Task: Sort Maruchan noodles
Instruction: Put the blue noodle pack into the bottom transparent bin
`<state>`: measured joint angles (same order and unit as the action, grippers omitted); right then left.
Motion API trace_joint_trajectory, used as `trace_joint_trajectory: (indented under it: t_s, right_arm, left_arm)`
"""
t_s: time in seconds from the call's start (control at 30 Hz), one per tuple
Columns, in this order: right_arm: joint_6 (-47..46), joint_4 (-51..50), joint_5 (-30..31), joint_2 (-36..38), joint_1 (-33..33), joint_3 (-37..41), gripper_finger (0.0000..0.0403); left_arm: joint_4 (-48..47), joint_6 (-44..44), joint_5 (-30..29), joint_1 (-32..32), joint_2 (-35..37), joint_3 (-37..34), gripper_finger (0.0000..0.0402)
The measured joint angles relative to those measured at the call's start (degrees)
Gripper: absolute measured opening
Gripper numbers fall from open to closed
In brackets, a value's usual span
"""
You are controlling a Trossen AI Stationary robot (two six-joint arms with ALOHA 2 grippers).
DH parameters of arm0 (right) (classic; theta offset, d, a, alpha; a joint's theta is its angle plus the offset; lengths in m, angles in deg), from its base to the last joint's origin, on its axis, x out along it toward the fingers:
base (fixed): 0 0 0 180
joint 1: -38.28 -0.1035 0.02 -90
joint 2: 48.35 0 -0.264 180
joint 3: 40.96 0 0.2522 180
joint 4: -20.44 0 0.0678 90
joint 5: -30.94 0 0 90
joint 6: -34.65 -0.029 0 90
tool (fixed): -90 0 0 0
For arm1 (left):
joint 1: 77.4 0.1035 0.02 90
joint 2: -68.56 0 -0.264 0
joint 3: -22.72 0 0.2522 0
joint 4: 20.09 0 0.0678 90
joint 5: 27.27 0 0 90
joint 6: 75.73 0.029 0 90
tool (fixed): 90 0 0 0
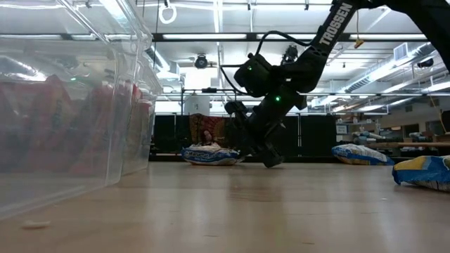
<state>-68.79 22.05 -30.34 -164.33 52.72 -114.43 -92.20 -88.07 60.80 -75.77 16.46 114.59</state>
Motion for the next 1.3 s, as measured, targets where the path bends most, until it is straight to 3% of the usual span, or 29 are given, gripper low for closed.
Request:
trace_joint_trajectory:
  t_s: [0.13,0.33,0.53,0.67,1.0,1.1,1.3]
  right_arm:
    - [-0.2,-0.7,2.5,0.0,-1.1,0.0,0.0138]
    - [1.3,-2.2,-1.6,-0.8,-0.4,-0.1,0.0098]
    - [12.4,-2.9,-0.9,-0.9,0.1,-0.2,0.0019]
    - [22.5,-4.7,-0.4,1.1,0.2,0.3,0.0009]
    - [50.7,-12.6,-1.8,20.1,-3.2,0.2,0.0004]
    - [54.3,-18.2,-3.7,25.5,-4.1,0.0,0.0003]
    - [65.9,-23.2,-14.9,32.2,-7.6,0.0,0.0003]
  left_arm:
    - [2.1,0.4,0.0,0.0,0.0,0.0,0.0208]
    - [5.3,3.9,0.0,0.0,0.0,0.0,0.0208]
    - [9.1,6.7,0.0,0.0,0.0,0.0,0.0208]
    - [10.3,7.5,0.1,0.0,0.1,0.0,0.0208]
    - [8.8,7.7,1.8,0.0,-0.2,0.0,0.0208]
    - [10.1,8.8,1.8,0.2,-1.8,-0.9,0.0208]
    - [17.5,8.5,1.8,0.2,-6.1,-4.7,0.0209]
